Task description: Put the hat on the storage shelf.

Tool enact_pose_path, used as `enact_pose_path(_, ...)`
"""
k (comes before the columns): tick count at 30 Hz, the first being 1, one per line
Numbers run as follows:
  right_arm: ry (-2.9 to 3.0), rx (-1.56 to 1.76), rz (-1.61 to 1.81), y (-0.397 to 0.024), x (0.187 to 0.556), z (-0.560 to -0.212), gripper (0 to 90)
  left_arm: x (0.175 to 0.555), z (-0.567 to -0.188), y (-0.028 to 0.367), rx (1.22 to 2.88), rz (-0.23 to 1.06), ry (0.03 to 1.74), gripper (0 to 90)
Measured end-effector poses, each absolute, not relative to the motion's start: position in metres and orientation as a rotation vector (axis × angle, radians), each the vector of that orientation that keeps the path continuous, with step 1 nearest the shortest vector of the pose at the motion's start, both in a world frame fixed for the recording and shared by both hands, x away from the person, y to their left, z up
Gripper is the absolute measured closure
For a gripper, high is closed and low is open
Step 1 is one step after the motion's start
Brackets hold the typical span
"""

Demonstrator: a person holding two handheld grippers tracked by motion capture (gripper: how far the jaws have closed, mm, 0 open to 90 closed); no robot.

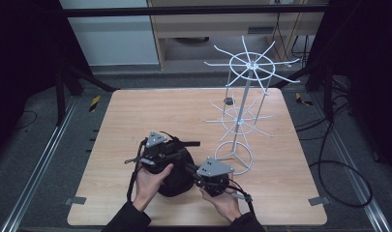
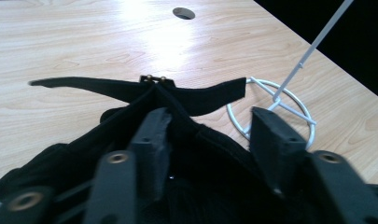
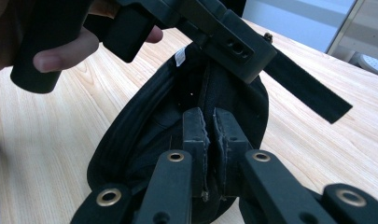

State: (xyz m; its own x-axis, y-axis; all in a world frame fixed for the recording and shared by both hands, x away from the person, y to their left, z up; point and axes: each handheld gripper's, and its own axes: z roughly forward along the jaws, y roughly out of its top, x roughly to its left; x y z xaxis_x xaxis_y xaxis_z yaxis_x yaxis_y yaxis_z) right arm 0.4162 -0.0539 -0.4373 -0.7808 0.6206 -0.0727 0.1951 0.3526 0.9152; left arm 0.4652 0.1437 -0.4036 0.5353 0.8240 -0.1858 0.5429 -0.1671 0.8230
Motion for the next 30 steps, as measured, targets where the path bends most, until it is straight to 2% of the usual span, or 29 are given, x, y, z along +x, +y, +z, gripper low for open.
enact_pose_path(1,2.218,0.719,1.416,-0.053,0.416,-0.438,84.5,0.465,-0.404,0.144,1.844,0.379,1.132,55.3)
enact_pose_path(2,2.218,0.719,1.416,-0.053,0.416,-0.438,84.5,0.465,-0.404,0.144,1.842,0.375,1.136,55.3)
enact_pose_path(3,2.223,0.722,1.419,-0.053,0.417,-0.439,84.3,0.464,-0.404,0.143,1.836,0.382,1.14,61.8)
enact_pose_path(8,2.226,0.718,1.44,-0.051,0.416,-0.439,83.0,0.462,-0.403,0.144,1.828,0.371,1.144,72.9)
enact_pose_path(11,2.231,0.73,1.489,-0.051,0.415,-0.436,77.6,0.462,-0.401,0.147,1.813,0.358,1.142,75.0)
enact_pose_path(15,2.231,0.709,1.577,-0.056,0.409,-0.425,63.2,0.458,-0.396,0.154,1.786,0.364,1.126,77.9)
enact_pose_path(22,2.177,0.719,1.597,-0.072,0.405,-0.416,55.9,0.45,-0.387,0.169,1.759,0.372,1.088,78.7)
enact_pose_path(30,2.17,0.823,1.546,-0.09,0.414,-0.427,51.8,0.438,-0.369,0.185,1.715,0.39,1.005,79.9)
